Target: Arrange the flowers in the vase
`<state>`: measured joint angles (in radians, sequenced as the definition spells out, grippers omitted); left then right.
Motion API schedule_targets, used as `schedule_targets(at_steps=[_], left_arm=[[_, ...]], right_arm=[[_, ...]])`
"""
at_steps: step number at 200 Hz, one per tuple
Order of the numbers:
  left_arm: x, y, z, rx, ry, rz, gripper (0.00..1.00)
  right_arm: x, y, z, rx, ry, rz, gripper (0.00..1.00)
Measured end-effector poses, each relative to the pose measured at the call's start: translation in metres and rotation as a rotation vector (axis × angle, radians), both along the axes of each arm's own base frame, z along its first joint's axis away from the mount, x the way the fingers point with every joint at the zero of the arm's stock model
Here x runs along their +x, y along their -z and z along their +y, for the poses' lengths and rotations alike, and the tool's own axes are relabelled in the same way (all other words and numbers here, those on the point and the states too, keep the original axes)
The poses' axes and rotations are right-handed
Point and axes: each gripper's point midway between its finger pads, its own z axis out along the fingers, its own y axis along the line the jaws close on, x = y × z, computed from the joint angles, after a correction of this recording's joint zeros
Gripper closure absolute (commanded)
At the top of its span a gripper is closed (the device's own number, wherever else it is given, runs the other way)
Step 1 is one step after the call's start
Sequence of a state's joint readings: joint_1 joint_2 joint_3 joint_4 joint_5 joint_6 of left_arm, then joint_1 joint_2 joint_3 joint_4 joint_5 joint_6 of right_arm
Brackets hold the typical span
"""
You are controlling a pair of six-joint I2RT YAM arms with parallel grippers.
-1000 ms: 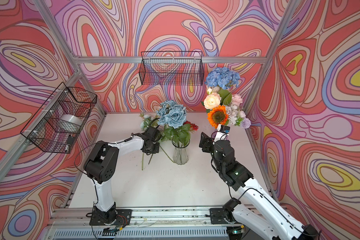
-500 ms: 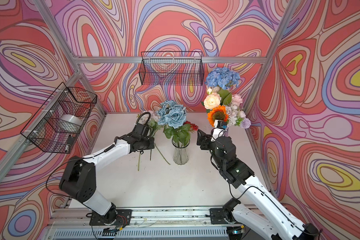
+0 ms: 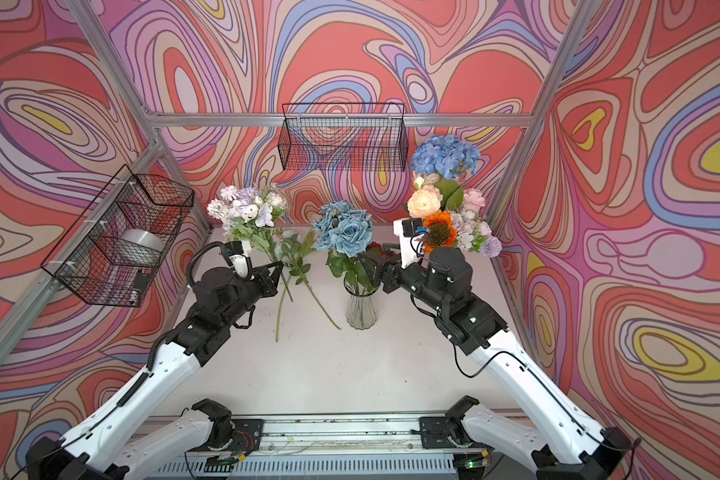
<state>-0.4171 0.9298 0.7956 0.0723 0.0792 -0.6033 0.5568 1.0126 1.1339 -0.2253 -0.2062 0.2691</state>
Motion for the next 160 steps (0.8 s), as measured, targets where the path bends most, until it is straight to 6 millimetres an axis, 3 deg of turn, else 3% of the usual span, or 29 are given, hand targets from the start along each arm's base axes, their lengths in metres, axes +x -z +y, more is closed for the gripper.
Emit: schedule_targets(at_steps=[24, 45, 111, 160], left_arm=[[-0.022, -0.040, -0.018, -0.059, 0.105, -0.133, 1.00], [-0.039, -0.059, -0.043, -0.090, 0.239, -0.203, 1.00], [-0.070, -0.072, -0.127, -0.054, 0.582, -0.255, 1.00], [-0.079, -0.090, -0.171, 0.028, 0.712, -0.302, 1.00]], right_arm=[[-0.006, 0.003, 0.007, -0.010, -0.056, 0.016, 0.24], [-0.013, -0.002, 0.012, -0.011, -0.104, 0.014, 0.24], [-0.049, -0.047, 0.020, 0.038, -0.267, -0.076, 0.24], [-0.045, -0.039, 0.032, 0.038, -0.319, -0.050, 0.24]])
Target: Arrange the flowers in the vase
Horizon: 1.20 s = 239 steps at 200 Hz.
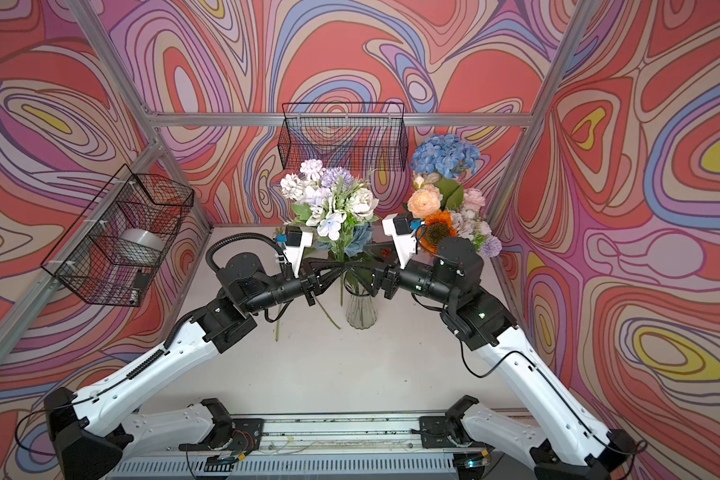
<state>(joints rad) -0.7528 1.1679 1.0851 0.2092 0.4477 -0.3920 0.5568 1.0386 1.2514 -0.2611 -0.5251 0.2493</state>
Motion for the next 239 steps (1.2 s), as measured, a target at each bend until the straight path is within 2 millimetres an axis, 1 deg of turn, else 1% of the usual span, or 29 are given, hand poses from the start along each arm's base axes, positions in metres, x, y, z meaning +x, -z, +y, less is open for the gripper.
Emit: schedule_targets(at_steps=[14, 30, 50, 81, 111, 151, 157, 165, 167, 171, 176, 184, 194, 217, 239], left_arm=[[-0.003, 0.002, -0.006, 0.022, 0.012, -0.015, 1.00], [-0.006, 0.010, -0.012, 0.054, 0.023, -0.022, 1.00], [-0.008, 0.019, -0.017, 0.088, 0.028, -0.023, 1.00], [-0.011, 0.032, -0.024, 0.141, 0.027, -0.034, 1.00], [-0.015, 0.038, -0.028, 0.177, 0.027, -0.058, 1.00], [-0.011, 0.040, -0.027, 0.200, 0.004, -0.069, 1.00], [-0.011, 0.041, -0.027, 0.204, 0.003, -0.069, 0.92], [-0.010, 0.043, -0.027, 0.210, -0.002, -0.065, 0.75], [-0.010, 0.044, -0.026, 0.213, -0.003, -0.064, 0.69], [-0.010, 0.044, -0.026, 0.215, -0.005, -0.063, 0.59], [-0.010, 0.044, -0.026, 0.217, -0.005, -0.065, 0.49], [-0.009, 0.043, -0.026, 0.214, -0.009, -0.068, 0.39], [-0.009, 0.041, -0.026, 0.207, -0.016, -0.074, 0.31], [-0.004, 0.040, -0.019, 0.195, -0.071, -0.083, 0.24], [0.005, 0.049, -0.004, 0.200, -0.166, -0.074, 0.19]], right_arm=[[0.005, 0.005, 0.002, -0.008, 0.005, 0.013, 0.24], [0.009, 0.007, 0.002, -0.011, 0.019, 0.020, 0.24], [0.010, 0.004, 0.000, 0.002, 0.036, 0.005, 0.25], [0.015, 0.002, -0.002, 0.025, 0.066, -0.002, 0.30], [0.020, 0.005, -0.003, 0.040, 0.086, 0.007, 0.47], [0.022, 0.008, -0.004, 0.059, 0.099, 0.021, 0.77], [0.023, 0.009, -0.004, 0.061, 0.102, 0.022, 0.81], [0.023, 0.011, -0.005, 0.063, 0.108, 0.025, 0.87], [0.023, 0.011, -0.006, 0.061, 0.110, 0.019, 0.88], [0.022, 0.013, -0.006, 0.066, 0.112, 0.028, 0.89], [0.023, 0.014, -0.007, 0.064, 0.121, 0.026, 0.89], [0.023, 0.018, -0.009, 0.062, 0.131, 0.033, 0.90], [0.023, 0.025, -0.012, 0.056, 0.147, 0.044, 0.91], [0.023, 0.040, -0.023, 0.040, 0.208, 0.064, 0.91], [0.023, 0.043, -0.042, 0.029, 0.299, 0.055, 0.91]])
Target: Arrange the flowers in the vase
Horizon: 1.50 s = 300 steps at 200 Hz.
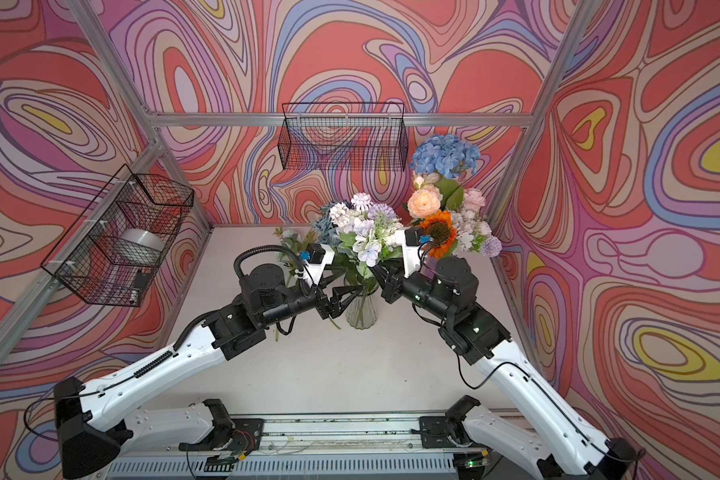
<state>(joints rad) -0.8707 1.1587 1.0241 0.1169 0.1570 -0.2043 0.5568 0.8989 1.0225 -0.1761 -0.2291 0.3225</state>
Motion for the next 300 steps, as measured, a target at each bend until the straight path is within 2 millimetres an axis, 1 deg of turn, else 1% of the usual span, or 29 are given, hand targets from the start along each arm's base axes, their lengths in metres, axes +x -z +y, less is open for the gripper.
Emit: schedule_targets(at_steps=[24, 40, 58, 77, 100, 113, 127, 170, 200, 244, 265, 300], left_arm=[[0.013, 0.013, 0.015, 0.003, -0.107, 0.020, 0.19], [0.020, 0.020, 0.021, 0.003, -0.153, 0.039, 0.19], [0.029, 0.025, 0.024, -0.004, -0.190, 0.058, 0.19], [0.039, 0.033, 0.024, 0.001, -0.215, 0.085, 0.19], [0.051, 0.047, 0.023, 0.012, -0.242, 0.125, 0.19], [0.055, 0.052, 0.024, 0.012, -0.257, 0.143, 0.19], [0.058, 0.053, 0.026, 0.005, -0.270, 0.155, 0.19], [0.062, 0.053, 0.030, -0.015, -0.294, 0.172, 0.20], [0.063, 0.053, 0.031, -0.024, -0.304, 0.181, 0.19], [0.064, 0.052, 0.032, -0.032, -0.316, 0.186, 0.19], [0.064, 0.052, 0.032, -0.032, -0.317, 0.185, 0.20], [0.065, 0.052, 0.033, -0.036, -0.319, 0.188, 0.20]], right_arm=[[-0.001, -0.005, -0.026, -0.004, 0.127, -0.039, 0.91], [-0.001, -0.011, -0.042, -0.004, 0.205, -0.074, 0.91], [0.001, -0.018, -0.054, -0.003, 0.272, -0.120, 0.91], [0.006, -0.028, -0.059, -0.001, 0.314, -0.176, 0.91], [0.009, -0.038, -0.059, 0.005, 0.327, -0.258, 0.91], [0.012, -0.039, -0.057, 0.006, 0.330, -0.299, 0.91], [0.016, -0.037, -0.054, 0.003, 0.330, -0.329, 0.92], [0.026, -0.021, -0.041, 0.005, 0.309, -0.406, 0.89], [0.033, -0.011, -0.036, 0.018, 0.312, -0.445, 0.88], [0.039, 0.007, -0.032, 0.017, 0.313, -0.446, 0.86], [0.039, 0.023, -0.032, 0.016, 0.312, -0.431, 0.86], [0.041, 0.067, -0.031, 0.012, 0.302, -0.365, 0.86]])
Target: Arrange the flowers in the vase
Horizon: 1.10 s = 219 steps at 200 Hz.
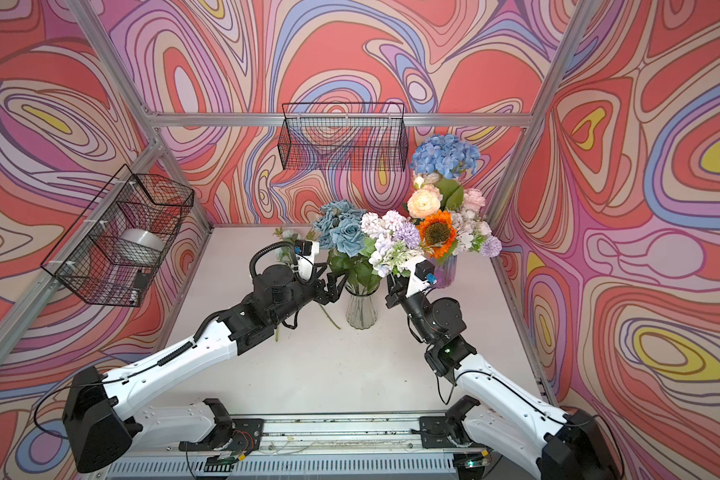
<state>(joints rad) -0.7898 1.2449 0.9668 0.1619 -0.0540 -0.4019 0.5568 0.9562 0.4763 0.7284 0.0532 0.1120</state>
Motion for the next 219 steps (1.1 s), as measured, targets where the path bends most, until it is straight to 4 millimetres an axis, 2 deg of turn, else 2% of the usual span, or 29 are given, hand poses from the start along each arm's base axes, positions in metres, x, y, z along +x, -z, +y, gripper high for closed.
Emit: schedule_targets(at_steps=[22, 81, 140, 165, 189, 219], left_arm=[[0.001, -0.001, 0.000, -0.006, -0.002, 0.000, 0.20], [0.001, 0.000, 0.001, -0.016, -0.008, 0.005, 0.20], [0.001, 0.000, 0.003, -0.021, -0.013, 0.007, 0.20], [0.001, 0.001, 0.004, -0.025, -0.016, 0.006, 0.20], [0.005, 0.003, 0.012, -0.038, -0.037, 0.021, 0.19], [0.016, 0.008, 0.030, -0.073, -0.093, 0.052, 0.19]], right_arm=[[0.001, 0.017, 0.001, 0.014, -0.008, 0.028, 0.85], [0.004, 0.036, 0.010, 0.037, -0.054, 0.083, 0.78], [0.006, 0.061, 0.013, 0.004, -0.062, 0.184, 0.65], [0.004, 0.074, 0.012, -0.017, -0.062, 0.244, 0.53], [0.000, 0.074, 0.011, -0.029, -0.069, 0.285, 0.44], [-0.013, 0.069, 0.008, -0.022, -0.094, 0.331, 0.37]])
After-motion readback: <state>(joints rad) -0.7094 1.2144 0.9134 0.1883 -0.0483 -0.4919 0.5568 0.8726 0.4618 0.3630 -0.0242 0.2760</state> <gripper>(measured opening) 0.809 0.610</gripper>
